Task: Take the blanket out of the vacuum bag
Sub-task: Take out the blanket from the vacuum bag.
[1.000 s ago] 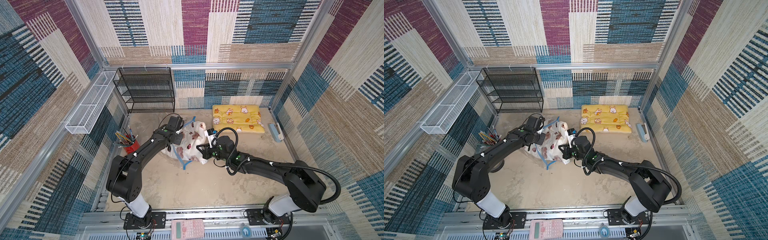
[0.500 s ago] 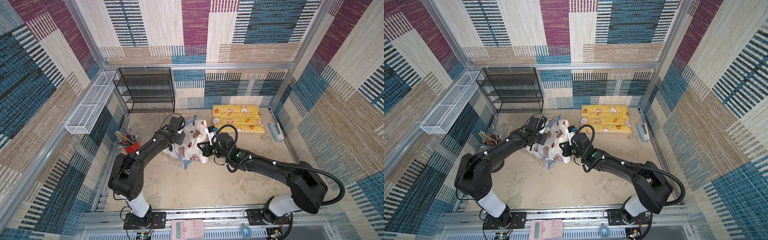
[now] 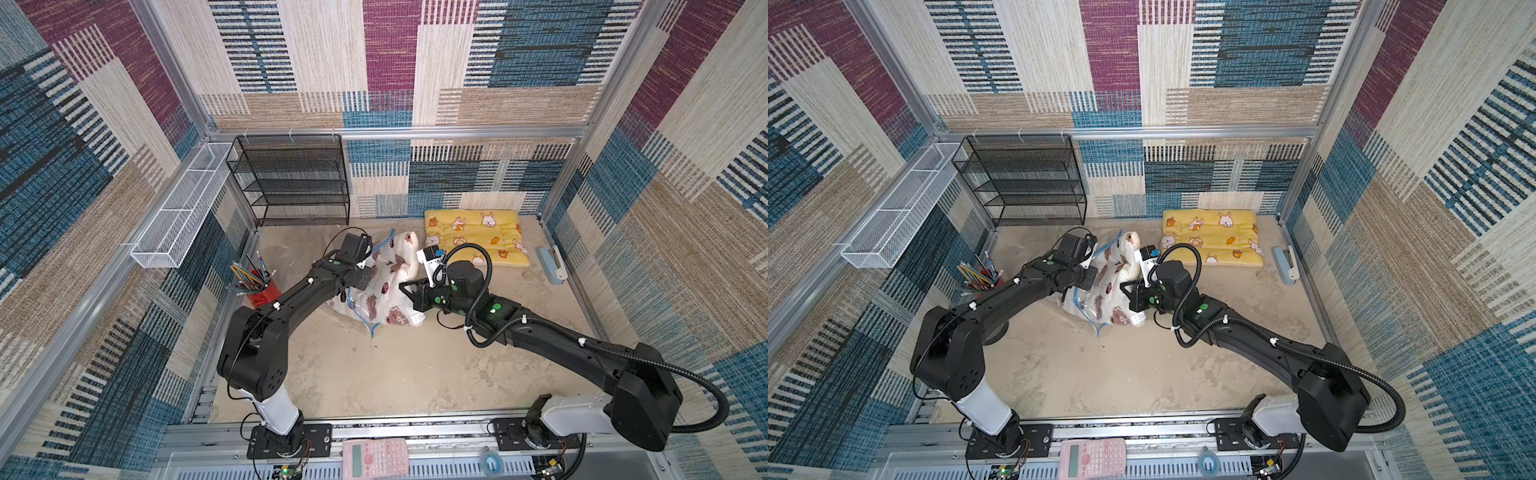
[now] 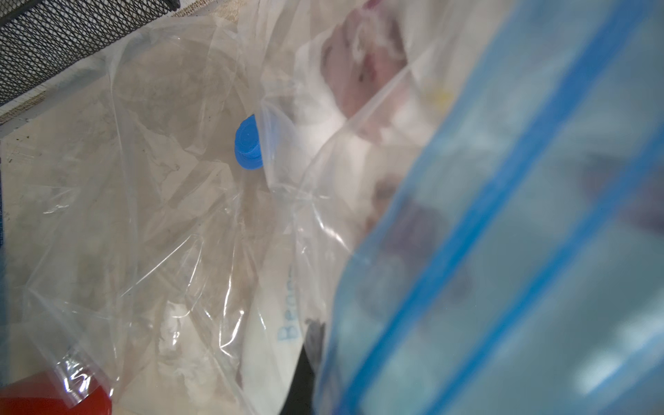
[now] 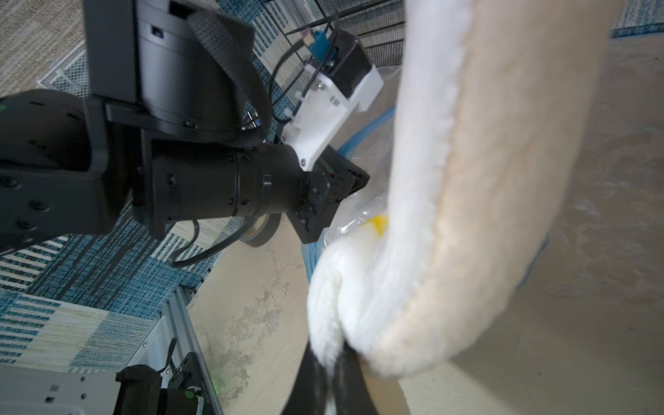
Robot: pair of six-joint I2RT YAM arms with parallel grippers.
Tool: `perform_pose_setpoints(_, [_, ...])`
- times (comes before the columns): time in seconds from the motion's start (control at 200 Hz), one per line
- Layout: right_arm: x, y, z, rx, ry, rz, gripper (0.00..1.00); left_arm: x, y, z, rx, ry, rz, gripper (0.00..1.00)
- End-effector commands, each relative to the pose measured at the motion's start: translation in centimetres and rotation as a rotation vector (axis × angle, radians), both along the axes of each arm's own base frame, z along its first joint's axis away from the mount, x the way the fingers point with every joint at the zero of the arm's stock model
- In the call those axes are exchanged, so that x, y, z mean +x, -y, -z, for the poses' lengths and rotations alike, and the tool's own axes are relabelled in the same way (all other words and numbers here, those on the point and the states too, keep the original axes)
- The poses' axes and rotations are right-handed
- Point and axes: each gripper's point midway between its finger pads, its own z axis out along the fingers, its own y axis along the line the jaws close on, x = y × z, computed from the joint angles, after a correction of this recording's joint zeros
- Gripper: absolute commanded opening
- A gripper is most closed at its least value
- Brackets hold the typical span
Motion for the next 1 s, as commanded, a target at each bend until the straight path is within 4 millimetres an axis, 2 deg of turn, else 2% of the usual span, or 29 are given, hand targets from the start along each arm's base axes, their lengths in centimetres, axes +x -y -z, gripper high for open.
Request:
perform_pose_setpoints(0.0, [-0.9,-0.3,-1.7,0.031,0.028,-0.049,0.00,0.3,-0.3,-0.4,0.007,0.021,-0.014,0.00])
perform_pose_setpoints(0.195, [-1.5,0.1,-2.7,0.042,0.041,-0.059,0.00,0.4,-0.3,-0.2,0.014,0.018,-0.018,0.00])
perform_pose_setpoints(0.401, [-3.1,0.4,-6.0,0.105,0.098,-0.114,0.00,0.6,-0.5,0.2,0.027,0.013,-0.027,0.00])
perform_pose_setpoints(0.631, [-3.9,1.0,-7.9,0.114,0.160,-0.131,0.00,0.7,-0.6,0.7,0.036,0.003,-0.033,0.00])
perform_pose_setpoints(0.796, [-4.7,2.2,-9.7,0.116,0.237,-0.121,0.00,0.8,-0.6,0.6,0.039,0.003,-0.032,0.00])
perform_pose_setpoints(0.886, [-4.8,3.2,-10.0,0.104,0.256,-0.083,0.00,0.8,-0.6,0.8,0.042,0.001,-0.033,0.00])
perform_pose_setpoints(0.992, [-4.4,4.4,-9.4,0.056,0.248,-0.022,0.00,0.8,-0.5,1.0,0.042,-0.005,-0.033,0.00])
